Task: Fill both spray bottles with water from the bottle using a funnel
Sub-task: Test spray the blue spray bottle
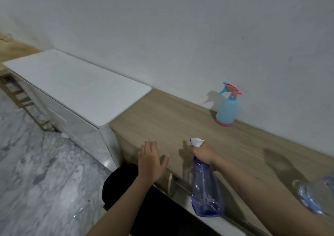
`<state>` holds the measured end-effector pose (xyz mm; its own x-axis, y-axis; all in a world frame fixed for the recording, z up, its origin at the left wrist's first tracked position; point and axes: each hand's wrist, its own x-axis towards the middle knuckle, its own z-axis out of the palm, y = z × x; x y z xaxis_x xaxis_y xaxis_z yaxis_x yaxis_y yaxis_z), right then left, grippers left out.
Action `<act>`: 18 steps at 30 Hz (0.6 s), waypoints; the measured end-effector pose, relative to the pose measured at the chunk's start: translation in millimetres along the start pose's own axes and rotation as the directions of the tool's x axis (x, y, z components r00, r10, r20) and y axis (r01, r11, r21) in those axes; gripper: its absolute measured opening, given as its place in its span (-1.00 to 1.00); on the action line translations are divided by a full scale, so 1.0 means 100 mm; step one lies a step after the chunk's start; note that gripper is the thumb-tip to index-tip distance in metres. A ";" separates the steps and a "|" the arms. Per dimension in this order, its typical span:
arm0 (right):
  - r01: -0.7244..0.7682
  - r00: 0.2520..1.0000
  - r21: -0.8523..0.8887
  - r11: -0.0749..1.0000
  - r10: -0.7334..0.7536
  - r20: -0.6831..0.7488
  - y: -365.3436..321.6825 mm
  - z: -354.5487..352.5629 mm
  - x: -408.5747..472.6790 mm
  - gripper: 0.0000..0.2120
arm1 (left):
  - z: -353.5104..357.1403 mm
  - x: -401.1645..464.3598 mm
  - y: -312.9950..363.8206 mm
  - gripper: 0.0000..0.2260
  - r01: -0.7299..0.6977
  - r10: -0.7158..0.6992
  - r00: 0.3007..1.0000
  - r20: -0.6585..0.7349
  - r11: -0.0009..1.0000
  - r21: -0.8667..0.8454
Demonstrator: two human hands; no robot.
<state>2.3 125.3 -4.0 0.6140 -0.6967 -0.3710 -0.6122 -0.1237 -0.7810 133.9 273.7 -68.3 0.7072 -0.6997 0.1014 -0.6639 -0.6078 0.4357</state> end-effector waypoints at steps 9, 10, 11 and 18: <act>-0.011 0.998 0.053 0.999 0.007 0.065 -0.21 0.16 -0.15 -0.96 | 0.03 -0.10 -0.08 -0.25 0.058 -0.058 0.998 -0.016 0.998 0.007; 0.007 0.996 0.022 1.000 -0.009 0.087 -0.22 0.21 -0.17 -0.95 | 0.03 -0.10 -0.09 -0.25 0.063 -0.062 0.998 -0.017 0.998 0.011; 0.023 0.994 -0.002 1.000 -0.023 0.108 -0.22 0.25 -0.18 -0.90 | 0.03 -0.11 -0.10 -0.25 0.064 -0.064 0.998 -0.019 0.998 0.013; -0.037 0.999 0.079 0.996 0.036 0.008 -0.16 0.01 -0.19 -0.89 | -0.03 -0.14 -0.09 -0.29 0.067 -0.067 0.998 -0.007 0.998 0.014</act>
<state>0.7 141.6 15.2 0.5956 -0.6948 -0.4032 -0.5933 -0.0421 -0.8039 130.5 290.4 -71.0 0.7519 -0.6545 0.0786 -0.6181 -0.6585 0.4293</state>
